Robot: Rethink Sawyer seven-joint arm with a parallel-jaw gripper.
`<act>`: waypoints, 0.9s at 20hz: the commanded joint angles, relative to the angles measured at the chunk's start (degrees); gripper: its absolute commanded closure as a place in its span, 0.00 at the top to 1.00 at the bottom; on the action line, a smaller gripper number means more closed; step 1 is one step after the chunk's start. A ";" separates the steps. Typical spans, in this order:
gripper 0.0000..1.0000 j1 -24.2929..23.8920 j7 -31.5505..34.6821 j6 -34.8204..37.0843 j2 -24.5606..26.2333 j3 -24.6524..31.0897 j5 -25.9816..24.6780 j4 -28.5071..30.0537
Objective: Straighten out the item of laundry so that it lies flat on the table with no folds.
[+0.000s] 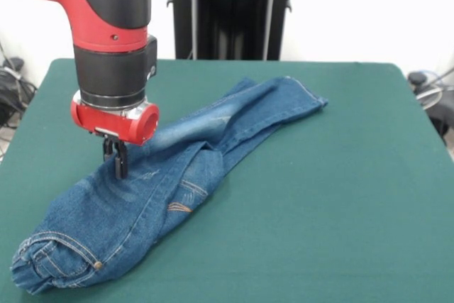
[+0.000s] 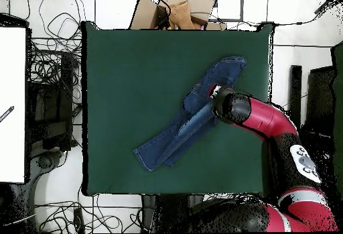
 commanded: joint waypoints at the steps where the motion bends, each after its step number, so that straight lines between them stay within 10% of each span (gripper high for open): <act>1: 0.00 0.82 4.60 -1.74 0.74 2.95 -1.65 3.21; 18: 0.00 5.53 8.07 3.79 0.77 0.12 2.16 -1.14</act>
